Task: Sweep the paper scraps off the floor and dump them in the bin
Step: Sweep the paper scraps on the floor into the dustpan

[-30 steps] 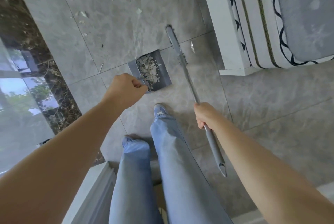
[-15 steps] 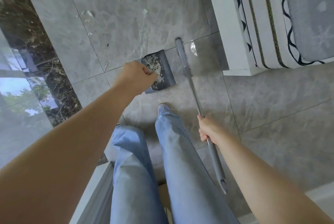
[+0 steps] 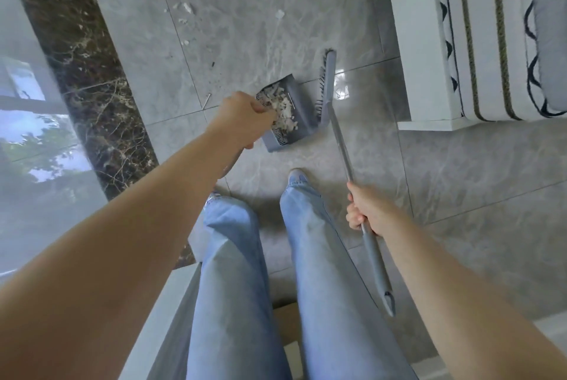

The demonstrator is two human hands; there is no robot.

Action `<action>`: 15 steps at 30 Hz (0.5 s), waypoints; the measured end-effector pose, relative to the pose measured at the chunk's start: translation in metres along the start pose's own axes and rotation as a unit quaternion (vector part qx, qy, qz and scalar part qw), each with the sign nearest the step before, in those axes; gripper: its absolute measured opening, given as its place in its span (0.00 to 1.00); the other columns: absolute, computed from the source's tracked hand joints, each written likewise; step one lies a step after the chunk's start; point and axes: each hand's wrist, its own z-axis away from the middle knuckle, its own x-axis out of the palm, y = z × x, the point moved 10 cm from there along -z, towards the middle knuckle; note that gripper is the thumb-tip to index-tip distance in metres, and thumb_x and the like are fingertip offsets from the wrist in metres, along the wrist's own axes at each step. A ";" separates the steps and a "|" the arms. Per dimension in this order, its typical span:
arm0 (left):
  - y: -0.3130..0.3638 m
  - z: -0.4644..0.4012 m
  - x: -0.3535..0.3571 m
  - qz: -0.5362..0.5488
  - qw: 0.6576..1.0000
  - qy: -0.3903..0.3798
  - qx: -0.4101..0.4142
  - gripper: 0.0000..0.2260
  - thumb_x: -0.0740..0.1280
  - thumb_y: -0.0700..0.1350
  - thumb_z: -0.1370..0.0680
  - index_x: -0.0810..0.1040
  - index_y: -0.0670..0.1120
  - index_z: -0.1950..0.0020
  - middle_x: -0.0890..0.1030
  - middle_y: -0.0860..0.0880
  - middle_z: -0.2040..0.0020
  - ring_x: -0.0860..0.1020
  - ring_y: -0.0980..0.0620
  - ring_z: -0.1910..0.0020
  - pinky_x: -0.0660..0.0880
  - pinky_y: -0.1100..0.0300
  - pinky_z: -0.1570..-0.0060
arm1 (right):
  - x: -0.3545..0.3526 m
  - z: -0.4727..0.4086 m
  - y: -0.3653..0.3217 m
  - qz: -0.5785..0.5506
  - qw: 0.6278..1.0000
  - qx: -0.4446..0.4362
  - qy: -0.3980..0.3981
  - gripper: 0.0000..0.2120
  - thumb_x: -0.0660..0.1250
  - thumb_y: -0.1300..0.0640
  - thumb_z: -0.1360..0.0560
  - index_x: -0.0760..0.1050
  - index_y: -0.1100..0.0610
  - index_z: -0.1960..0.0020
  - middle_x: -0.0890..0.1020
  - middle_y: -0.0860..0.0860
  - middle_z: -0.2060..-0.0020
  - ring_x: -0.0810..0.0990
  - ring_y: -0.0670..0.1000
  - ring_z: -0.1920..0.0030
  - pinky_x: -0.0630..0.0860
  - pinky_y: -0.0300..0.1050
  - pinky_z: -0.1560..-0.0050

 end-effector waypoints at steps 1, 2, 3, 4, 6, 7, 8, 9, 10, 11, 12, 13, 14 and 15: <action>-0.017 0.009 -0.016 0.009 1.000 0.005 -0.004 0.16 0.63 0.43 0.24 0.66 0.46 0.71 0.67 0.48 0.74 0.69 0.53 0.84 0.66 0.66 0.77 | 0.008 0.008 -0.001 0.008 1.000 -0.007 0.000 0.19 0.55 0.45 0.19 0.62 0.55 0.64 0.58 0.46 0.82 0.55 0.44 0.85 0.52 0.31 0.83; -0.032 0.017 -0.026 0.010 1.000 0.004 -0.004 0.15 0.63 0.43 0.24 0.67 0.45 0.70 0.67 0.47 0.73 0.68 0.54 0.86 0.65 0.66 0.78 | 0.012 0.015 -0.004 0.014 1.000 -0.009 0.002 0.19 0.54 0.45 0.19 0.62 0.55 0.64 0.58 0.46 0.81 0.55 0.44 0.84 0.52 0.32 0.83; -0.047 0.025 -0.036 0.001 1.000 0.000 -0.005 0.15 0.63 0.43 0.23 0.68 0.44 0.70 0.66 0.46 0.72 0.68 0.55 0.86 0.66 0.66 0.78 | 0.017 0.020 -0.007 0.022 1.000 -0.015 0.002 0.19 0.54 0.46 0.19 0.61 0.55 0.64 0.58 0.47 0.81 0.55 0.45 0.84 0.52 0.32 0.82; -0.064 0.034 -0.048 -0.014 1.000 -0.006 -0.003 0.15 0.63 0.43 0.23 0.68 0.44 0.70 0.67 0.47 0.72 0.69 0.55 0.85 0.66 0.65 0.78 | 0.027 0.028 -0.013 0.042 0.999 -0.024 0.004 0.19 0.54 0.46 0.19 0.61 0.55 0.65 0.58 0.47 0.79 0.55 0.45 0.84 0.52 0.32 0.82; -0.101 0.051 -0.068 -0.053 0.998 -0.020 -0.004 0.15 0.64 0.43 0.23 0.71 0.40 0.68 0.70 0.46 0.71 0.70 0.55 0.83 0.66 0.65 0.79 | 0.048 0.039 -0.025 0.093 0.994 -0.051 0.016 0.19 0.53 0.48 0.18 0.61 0.56 0.65 0.58 0.49 0.77 0.55 0.45 0.83 0.52 0.32 0.81; -0.118 0.058 -0.079 -0.065 0.998 -0.019 -0.007 0.13 0.65 0.43 0.23 0.73 0.38 0.66 0.72 0.45 0.70 0.71 0.54 0.81 0.67 0.64 0.78 | 0.058 0.041 -0.030 0.119 0.991 -0.062 0.020 0.19 0.53 0.49 0.18 0.62 0.56 0.66 0.59 0.50 0.76 0.56 0.46 0.83 0.53 0.32 0.80; -0.135 0.064 -0.090 -0.073 0.997 -0.017 -0.012 0.13 0.65 0.43 0.23 0.75 0.37 0.64 0.74 0.44 0.69 0.72 0.53 0.79 0.69 0.63 0.76 | 0.069 0.044 -0.035 0.147 0.986 -0.075 0.026 0.19 0.54 0.50 0.19 0.62 0.57 0.66 0.60 0.50 0.77 0.57 0.47 0.83 0.54 0.32 0.80; -0.153 0.071 -0.104 -0.075 0.997 -0.011 -0.017 0.12 0.66 0.44 0.23 0.77 0.38 0.63 0.77 0.43 0.69 0.74 0.51 0.76 0.71 0.60 0.73 | 0.085 0.048 -0.039 0.178 0.980 -0.086 0.030 0.19 0.55 0.51 0.20 0.63 0.57 0.67 0.61 0.51 0.77 0.59 0.47 0.81 0.55 0.33 0.80; -0.170 0.077 -0.117 -0.073 0.997 -0.006 -0.023 0.11 0.66 0.44 0.23 0.79 0.39 0.62 0.79 0.42 0.68 0.74 0.49 0.75 0.72 0.59 0.72 | 0.101 0.051 -0.043 0.206 0.974 -0.094 0.030 0.18 0.57 0.52 0.21 0.64 0.57 0.68 0.62 0.52 0.77 0.60 0.48 0.80 0.56 0.34 0.80; -0.187 0.083 -0.128 -0.068 0.997 -0.001 -0.029 0.10 0.67 0.44 0.23 0.81 0.41 0.61 0.81 0.42 0.67 0.74 0.49 0.74 0.73 0.59 0.72 | 0.114 0.053 -0.043 0.220 0.970 -0.094 0.031 0.17 0.57 0.54 0.22 0.64 0.57 0.69 0.62 0.53 0.77 0.59 0.48 0.79 0.56 0.34 0.80; -0.205 0.089 -0.143 -0.063 0.997 0.007 -0.036 0.09 0.67 0.44 0.22 0.82 0.43 0.61 0.80 0.43 0.68 0.74 0.49 0.74 0.73 0.60 0.73 | 0.131 0.054 -0.044 0.229 0.969 -0.094 0.029 0.17 0.57 0.54 0.22 0.64 0.57 0.69 0.62 0.53 0.77 0.58 0.47 0.79 0.56 0.33 0.79; -0.221 0.094 -0.155 -0.062 0.997 0.013 -0.042 0.09 0.67 0.44 0.22 0.81 0.45 0.61 0.80 0.44 0.68 0.74 0.50 0.75 0.72 0.61 0.74 | 0.144 0.057 -0.044 0.234 0.967 -0.094 0.029 0.18 0.56 0.54 0.21 0.64 0.57 0.69 0.62 0.52 0.78 0.58 0.47 0.80 0.56 0.32 0.80; -0.238 0.099 -0.168 -0.060 0.997 0.018 -0.050 0.09 0.67 0.44 0.22 0.81 0.45 0.61 0.80 0.45 0.69 0.74 0.50 0.75 0.71 0.61 0.74 | 0.160 0.057 -0.046 0.251 0.963 -0.101 0.021 0.18 0.55 0.53 0.20 0.64 0.56 0.68 0.63 0.53 0.79 0.58 0.47 0.81 0.57 0.32 0.80; -0.252 0.103 -0.179 -0.056 0.996 0.022 -0.060 0.09 0.67 0.44 0.22 0.82 0.45 0.60 0.80 0.44 0.68 0.74 0.50 0.75 0.72 0.61 0.75 | 0.175 0.057 -0.049 0.275 0.955 -0.113 0.012 0.18 0.54 0.52 0.19 0.64 0.56 0.67 0.66 0.53 0.79 0.61 0.48 0.80 0.59 0.35 0.79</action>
